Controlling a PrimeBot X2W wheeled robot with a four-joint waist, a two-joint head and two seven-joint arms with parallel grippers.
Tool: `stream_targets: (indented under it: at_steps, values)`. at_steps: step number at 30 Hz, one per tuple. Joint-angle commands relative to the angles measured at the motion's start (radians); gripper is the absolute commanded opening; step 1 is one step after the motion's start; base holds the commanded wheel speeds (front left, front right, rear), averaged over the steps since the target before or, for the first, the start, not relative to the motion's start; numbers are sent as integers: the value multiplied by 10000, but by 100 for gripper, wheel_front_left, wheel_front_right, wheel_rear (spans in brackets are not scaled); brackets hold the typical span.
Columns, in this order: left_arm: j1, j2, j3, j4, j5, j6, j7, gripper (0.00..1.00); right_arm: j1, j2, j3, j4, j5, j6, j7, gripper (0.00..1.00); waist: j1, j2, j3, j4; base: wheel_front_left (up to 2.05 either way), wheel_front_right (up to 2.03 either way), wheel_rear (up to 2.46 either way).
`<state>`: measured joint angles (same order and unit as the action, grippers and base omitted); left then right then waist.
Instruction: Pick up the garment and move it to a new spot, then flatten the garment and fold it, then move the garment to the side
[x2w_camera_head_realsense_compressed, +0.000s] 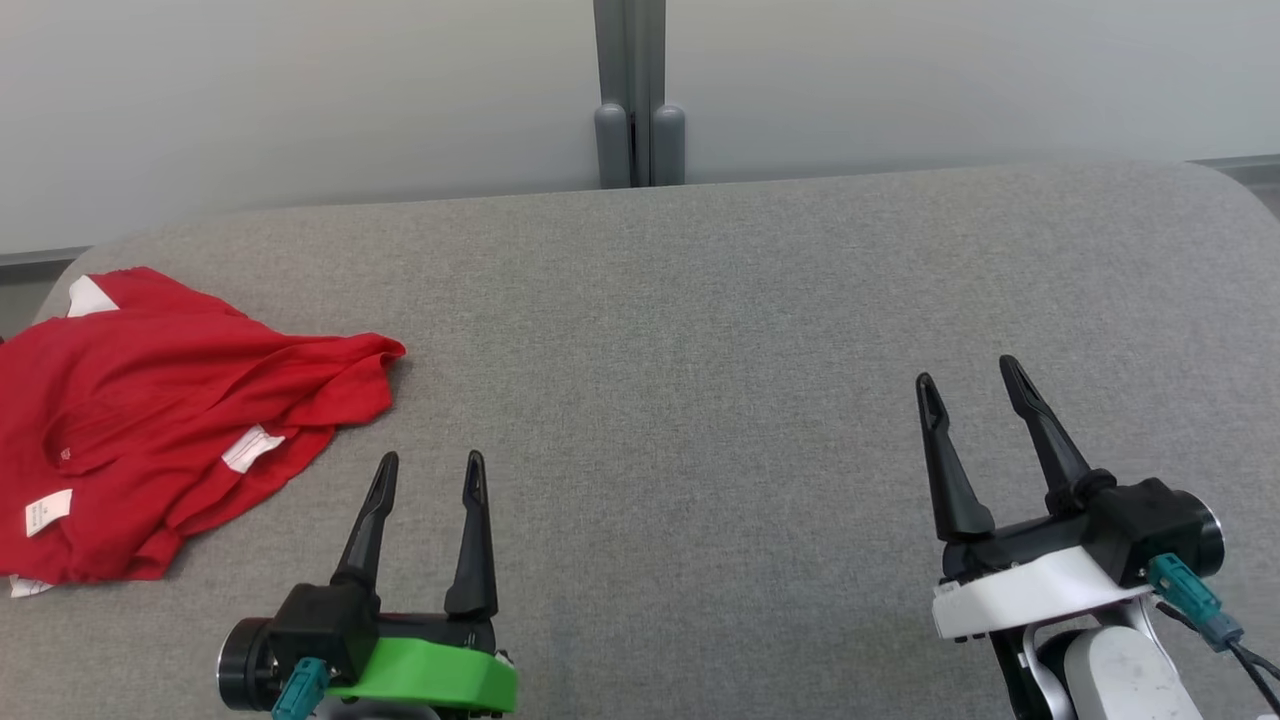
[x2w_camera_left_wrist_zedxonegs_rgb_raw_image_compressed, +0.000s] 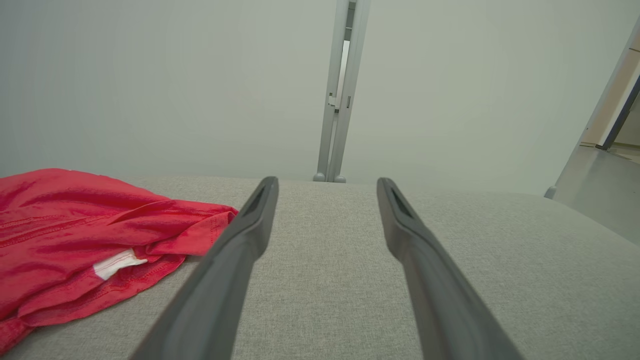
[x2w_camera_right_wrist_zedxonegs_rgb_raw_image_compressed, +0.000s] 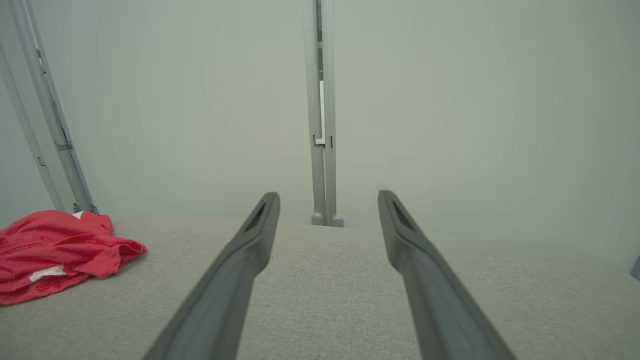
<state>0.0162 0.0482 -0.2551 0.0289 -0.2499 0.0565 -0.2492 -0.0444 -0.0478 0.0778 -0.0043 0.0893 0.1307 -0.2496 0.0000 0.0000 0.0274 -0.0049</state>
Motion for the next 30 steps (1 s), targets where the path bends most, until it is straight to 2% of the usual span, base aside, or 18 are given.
stream_targets:
  at_steps: [1, 8, 25, 30]
  values:
    - [176, 35, 34, -31, 11, 95, -109, 100, 108, -41, -17, -58, 192, 0, -92, 100, 0, 0, 8, 1, 0, 0, 0]
    - [220, 37, 194, 60, -351, 153, -172, 100, 142, -39, -263, 109, 926, 0, -164, 100, 0, 0, 9, -22, 0, 0, 0]
    - [164, 38, 192, 160, -325, 47, -171, 100, 43, -39, -447, 403, 824, 0, -164, 100, 0, 0, 33, -35, 0, 0, 0]
    - [162, 38, 155, 261, -352, 92, -169, 100, 201, -37, -416, 468, 806, 0, -164, 100, 0, 0, 10, 266, 0, 0, 0]
